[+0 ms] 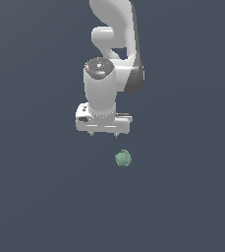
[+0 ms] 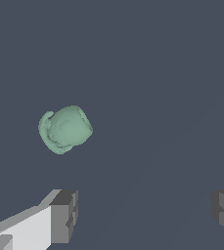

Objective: Pick up the object and move it to a goal position.

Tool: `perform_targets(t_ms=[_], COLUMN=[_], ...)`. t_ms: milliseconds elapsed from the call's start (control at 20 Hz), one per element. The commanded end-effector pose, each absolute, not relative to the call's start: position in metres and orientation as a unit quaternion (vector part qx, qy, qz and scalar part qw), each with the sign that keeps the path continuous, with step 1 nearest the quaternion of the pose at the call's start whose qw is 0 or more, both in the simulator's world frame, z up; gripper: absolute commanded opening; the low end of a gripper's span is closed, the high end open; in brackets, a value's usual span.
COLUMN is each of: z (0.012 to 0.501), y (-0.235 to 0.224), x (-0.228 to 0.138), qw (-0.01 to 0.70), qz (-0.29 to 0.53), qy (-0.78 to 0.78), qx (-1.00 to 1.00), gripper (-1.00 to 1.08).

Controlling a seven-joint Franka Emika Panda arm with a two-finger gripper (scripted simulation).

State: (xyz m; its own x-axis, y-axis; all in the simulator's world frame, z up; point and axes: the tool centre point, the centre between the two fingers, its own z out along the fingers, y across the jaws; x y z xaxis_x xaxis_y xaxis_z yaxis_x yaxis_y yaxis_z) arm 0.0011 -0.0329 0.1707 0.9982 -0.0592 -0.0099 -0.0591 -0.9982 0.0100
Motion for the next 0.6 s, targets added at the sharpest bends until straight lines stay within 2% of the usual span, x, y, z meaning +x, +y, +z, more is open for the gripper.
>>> perform_targets(t_ms=[0,550], z=[0.171,0.171], y=[-0.033,-0.021], x=[0.001,0.003], qw=[0.005,0.005], qz=[-0.005,-0.012], qy=[-0.03,0.001], qx=[1.0,1.0], gripper=[1.0,1.0])
